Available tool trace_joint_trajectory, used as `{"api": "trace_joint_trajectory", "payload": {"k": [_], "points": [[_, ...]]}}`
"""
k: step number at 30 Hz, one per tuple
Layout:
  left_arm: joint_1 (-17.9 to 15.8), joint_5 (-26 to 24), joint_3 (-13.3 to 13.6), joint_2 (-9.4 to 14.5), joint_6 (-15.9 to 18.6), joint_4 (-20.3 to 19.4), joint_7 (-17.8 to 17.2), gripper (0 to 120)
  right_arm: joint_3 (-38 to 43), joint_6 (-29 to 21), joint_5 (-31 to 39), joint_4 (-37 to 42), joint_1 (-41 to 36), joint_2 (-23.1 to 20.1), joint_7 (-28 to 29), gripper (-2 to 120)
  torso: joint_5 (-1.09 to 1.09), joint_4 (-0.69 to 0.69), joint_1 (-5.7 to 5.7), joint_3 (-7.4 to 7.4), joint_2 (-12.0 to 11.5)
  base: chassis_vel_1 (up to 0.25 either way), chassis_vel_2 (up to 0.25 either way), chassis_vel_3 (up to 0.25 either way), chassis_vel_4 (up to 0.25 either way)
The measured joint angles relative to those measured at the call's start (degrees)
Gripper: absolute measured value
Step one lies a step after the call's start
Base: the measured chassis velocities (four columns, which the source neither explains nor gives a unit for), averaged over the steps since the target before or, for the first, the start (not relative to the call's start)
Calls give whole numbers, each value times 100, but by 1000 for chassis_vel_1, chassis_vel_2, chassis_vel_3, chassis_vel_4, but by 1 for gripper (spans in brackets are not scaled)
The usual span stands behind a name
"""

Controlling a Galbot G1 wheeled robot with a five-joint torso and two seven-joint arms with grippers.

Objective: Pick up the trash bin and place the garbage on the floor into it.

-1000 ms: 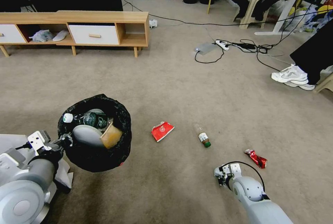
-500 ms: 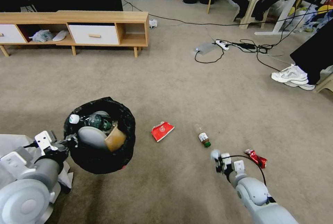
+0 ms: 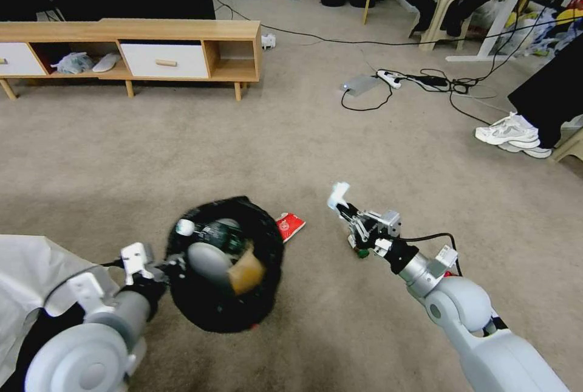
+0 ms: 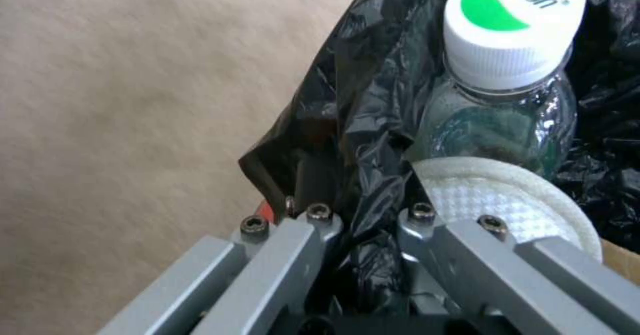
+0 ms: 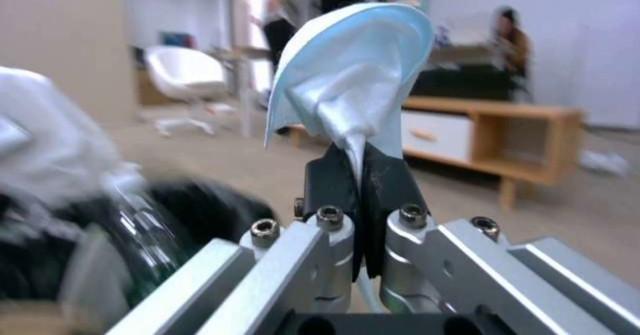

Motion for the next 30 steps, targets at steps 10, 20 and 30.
{"api": "trace_joint_trajectory", "payload": {"k": [10, 20, 30], "points": [[-121, 140, 538, -98, 128, 75, 183, 4, -264, 107, 74, 76, 119, 279, -791, 0, 0, -1, 0, 0, 0, 0, 0, 0, 0], [-214, 142, 721, -124, 161, 133, 316, 4, -471, 131, -1, 71, 79, 343, -1536, 0, 0, 0, 0, 0, 0, 0, 0, 0, 0], [-275, -4, 641, -103, 208, 17, 346, 4, -342, 110, -238, 33, -118, 246, -2103, 0, 0, 0, 0, 0, 0, 0, 0, 0, 0]]}}
